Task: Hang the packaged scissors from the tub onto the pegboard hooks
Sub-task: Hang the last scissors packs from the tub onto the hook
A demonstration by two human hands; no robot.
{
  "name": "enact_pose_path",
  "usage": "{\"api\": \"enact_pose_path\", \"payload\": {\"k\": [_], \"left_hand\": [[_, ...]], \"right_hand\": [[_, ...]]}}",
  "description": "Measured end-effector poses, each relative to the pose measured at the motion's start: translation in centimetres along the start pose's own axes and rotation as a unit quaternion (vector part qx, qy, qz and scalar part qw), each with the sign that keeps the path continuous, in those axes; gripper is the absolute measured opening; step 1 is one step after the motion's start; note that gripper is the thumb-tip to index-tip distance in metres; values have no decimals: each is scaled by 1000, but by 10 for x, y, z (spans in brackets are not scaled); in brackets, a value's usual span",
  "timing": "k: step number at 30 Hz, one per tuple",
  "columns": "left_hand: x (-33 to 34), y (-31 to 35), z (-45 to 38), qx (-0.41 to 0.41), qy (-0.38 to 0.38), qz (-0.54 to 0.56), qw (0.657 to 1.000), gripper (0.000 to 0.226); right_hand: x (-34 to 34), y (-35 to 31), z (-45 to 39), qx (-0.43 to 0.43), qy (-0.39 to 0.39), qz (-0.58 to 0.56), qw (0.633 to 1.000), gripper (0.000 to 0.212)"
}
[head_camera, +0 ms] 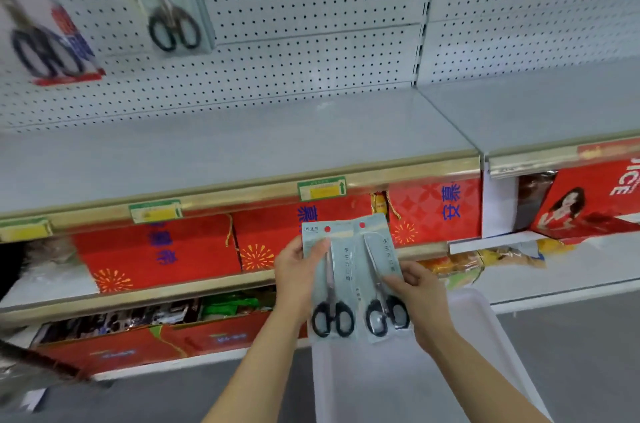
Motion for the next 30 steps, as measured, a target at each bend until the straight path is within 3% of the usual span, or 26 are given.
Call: {"api": "enact_pose_path", "payload": {"k": [8, 13, 17, 23, 30], "left_hand": [[-30, 134, 9, 116, 55, 19, 991, 8], [-56, 207, -1, 167, 85, 40, 982, 6], [-68, 265, -13, 233, 83, 61, 967, 10], [-75, 338, -41, 316, 58, 42, 946, 57], [-69, 402, -71, 353, 18, 56, 934, 60]], "right_hand": [[54, -108, 20, -93, -51, -67, 992, 18], [91, -167, 26, -153, -53, -99, 982, 49], [125, -209, 24, -200, -46, -110, 972, 54], [172, -271, 17, -238, -13, -150, 959, 56], [201, -320, 13, -267, 33, -180, 946, 56]]}}
Point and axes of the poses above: each hand's wrist, its own z-axis away from the middle knuckle, its own x-axis out of the palm, y = z × x, the point moved 3 cm from there along -z, towards the middle knuckle, and after that the axes turned 5 degrees about z, right-handed, at the moved point
